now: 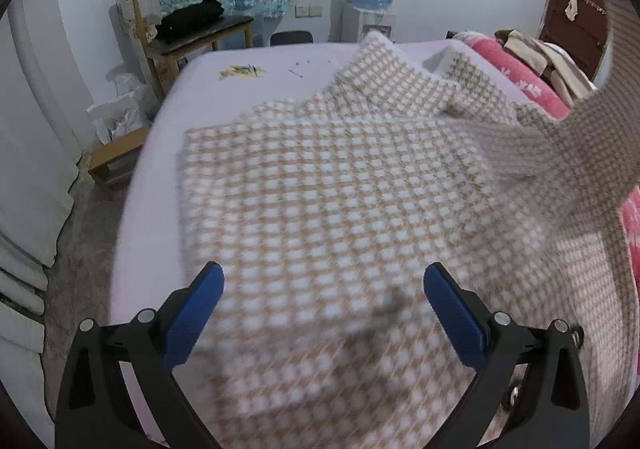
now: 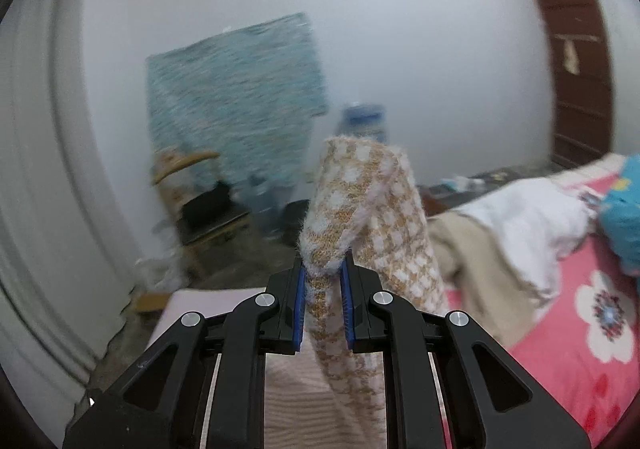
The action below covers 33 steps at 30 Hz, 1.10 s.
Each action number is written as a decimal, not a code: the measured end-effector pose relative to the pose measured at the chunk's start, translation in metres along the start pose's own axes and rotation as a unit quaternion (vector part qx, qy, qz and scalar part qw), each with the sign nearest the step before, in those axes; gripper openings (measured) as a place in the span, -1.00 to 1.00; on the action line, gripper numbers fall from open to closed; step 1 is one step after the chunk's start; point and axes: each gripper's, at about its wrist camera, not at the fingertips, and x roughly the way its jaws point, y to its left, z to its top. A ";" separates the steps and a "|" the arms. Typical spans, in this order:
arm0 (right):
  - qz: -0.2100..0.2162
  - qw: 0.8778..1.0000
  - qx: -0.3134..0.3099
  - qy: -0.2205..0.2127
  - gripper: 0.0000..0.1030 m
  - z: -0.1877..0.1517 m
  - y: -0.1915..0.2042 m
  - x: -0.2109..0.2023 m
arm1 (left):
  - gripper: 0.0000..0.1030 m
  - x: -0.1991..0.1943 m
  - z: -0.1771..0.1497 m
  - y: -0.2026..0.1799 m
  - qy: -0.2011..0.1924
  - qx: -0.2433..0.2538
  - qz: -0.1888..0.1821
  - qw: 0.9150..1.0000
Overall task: Fold large clothes
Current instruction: 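Lift the held sleeve with the right tool and carry it over the coat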
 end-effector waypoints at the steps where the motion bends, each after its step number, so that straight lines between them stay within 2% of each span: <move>1: 0.009 1.000 -0.006 0.004 -0.74 -0.002 0.012 0.005 | 0.92 -0.008 -0.003 0.004 -0.004 0.001 -0.004 1.000; 5: 0.052 0.997 -0.052 0.024 -0.74 -0.026 0.074 0.030 | 0.92 -0.033 -0.013 0.025 -0.015 -0.005 -0.021 1.000; 9: 0.103 0.987 -0.097 0.071 -0.68 -0.064 0.134 0.060 | 0.91 -0.051 -0.022 0.042 -0.023 -0.013 -0.040 0.999; 11: 0.139 0.976 -0.119 0.122 -0.43 -0.094 0.162 0.083 | 0.91 -0.058 -0.027 0.048 -0.028 -0.013 -0.048 0.998; 12: 0.172 0.965 -0.119 0.158 -0.28 -0.114 0.174 0.097 | 0.91 -0.061 -0.030 0.050 -0.030 -0.012 -0.053 0.998; 13: 0.198 0.955 -0.117 0.187 0.06 -0.126 0.181 0.106 | 0.91 -0.062 -0.031 0.051 -0.031 -0.011 -0.057 0.998; 14: 0.224 0.944 -0.115 0.214 0.14 -0.138 0.186 0.114 | 0.91 -0.063 -0.032 0.053 -0.032 -0.011 -0.060 0.998; 17: 0.242 0.934 -0.110 0.238 0.16 -0.155 0.183 0.121 | 0.90 -0.066 -0.031 0.053 -0.040 -0.006 -0.066 0.997; 19: 0.237 0.938 -0.090 0.237 0.21 -0.151 0.160 0.123 | 0.89 -0.066 -0.027 0.052 -0.051 -0.003 -0.073 0.996; 22: 0.202 0.951 -0.051 0.227 0.21 -0.138 0.113 0.123 | 0.84 -0.065 -0.015 0.051 -0.067 -0.008 -0.088 0.994; 24: 0.165 0.962 -0.030 0.217 0.21 -0.129 0.078 0.123 | 0.71 -0.058 0.000 0.050 -0.071 -0.022 -0.099 0.992; 26: 0.111 0.972 -0.011 0.206 0.21 -0.123 0.031 0.120 | 0.57 -0.044 0.017 0.051 -0.064 -0.042 -0.113 0.991; 29: 0.050 0.978 0.007 0.203 0.21 -0.123 -0.026 0.124 | 0.37 -0.016 0.043 0.057 -0.032 -0.078 -0.115 0.990; 32: 0.009 0.975 0.051 0.218 0.21 -0.129 -0.080 0.135 | 0.14 0.022 0.060 0.061 0.033 -0.102 -0.093 0.990; 33: 0.003 0.973 0.064 0.224 0.21 -0.133 -0.092 0.141 | 0.12 0.031 0.062 0.061 0.048 -0.105 -0.092 0.989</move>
